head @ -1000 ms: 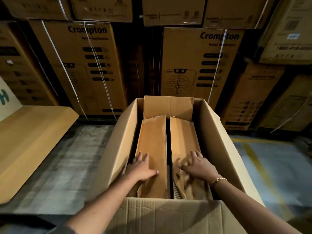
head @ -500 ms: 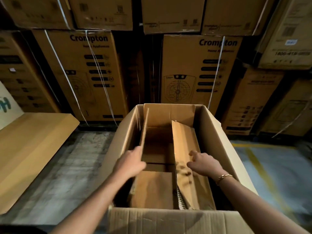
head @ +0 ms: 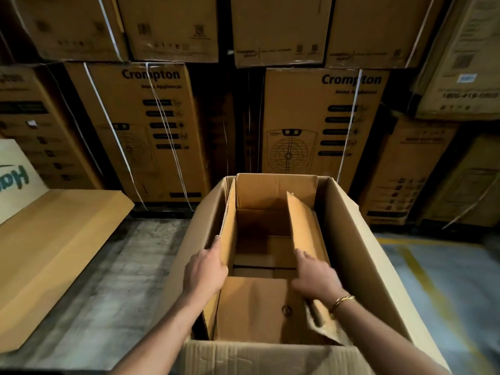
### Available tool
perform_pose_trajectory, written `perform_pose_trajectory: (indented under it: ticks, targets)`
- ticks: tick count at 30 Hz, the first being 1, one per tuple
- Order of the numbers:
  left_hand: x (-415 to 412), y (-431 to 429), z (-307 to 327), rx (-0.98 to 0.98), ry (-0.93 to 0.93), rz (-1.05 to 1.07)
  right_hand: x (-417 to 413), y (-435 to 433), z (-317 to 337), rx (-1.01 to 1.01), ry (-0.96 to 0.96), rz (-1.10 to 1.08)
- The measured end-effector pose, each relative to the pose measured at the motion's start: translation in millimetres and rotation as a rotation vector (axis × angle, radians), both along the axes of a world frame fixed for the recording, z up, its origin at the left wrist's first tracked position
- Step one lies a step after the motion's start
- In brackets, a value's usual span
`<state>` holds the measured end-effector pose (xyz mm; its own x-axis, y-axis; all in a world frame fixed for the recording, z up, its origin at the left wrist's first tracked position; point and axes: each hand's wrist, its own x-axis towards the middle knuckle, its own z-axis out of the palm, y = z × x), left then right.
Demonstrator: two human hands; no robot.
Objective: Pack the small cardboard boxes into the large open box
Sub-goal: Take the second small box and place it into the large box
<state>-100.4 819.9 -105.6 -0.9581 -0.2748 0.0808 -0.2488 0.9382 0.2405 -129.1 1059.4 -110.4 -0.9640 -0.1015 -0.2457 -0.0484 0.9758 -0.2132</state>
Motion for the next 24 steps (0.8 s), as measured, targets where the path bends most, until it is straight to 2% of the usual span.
perform_pose_trajectory:
  ticks: [6,11,13,17,19,21,24]
  targets:
    - [-31.5,-2.4,3.4,-0.012,-0.012,-0.05,-22.4,54.8,39.7,-0.269,-0.01,-0.229]
    - [-37.6,0.2,-0.9,-0.102,-0.043,-0.113,-19.1,61.6,45.4,-0.282,0.013,-0.229]
    - [-38.0,7.0,1.5,-0.262,-0.061,-0.165,-17.4,56.4,44.5,-0.28,0.004,-0.215]
    - [-31.9,32.2,-8.1,-0.794,-0.157,-0.385,-17.0,50.6,43.0,-0.252,-0.008,-0.222]
    - [-29.6,47.4,-24.3,-0.903,-0.279,-0.502,-17.5,50.8,41.0,-0.234,-0.001,-0.215]
    - [-34.0,60.5,-36.4,-0.823,-0.427,-0.533,-15.9,50.9,39.2,-0.226,0.011,-0.208]
    - [-46.6,66.8,-40.9,-0.487,-0.578,-0.46,-11.8,51.8,35.7,-0.228,0.033,-0.203]
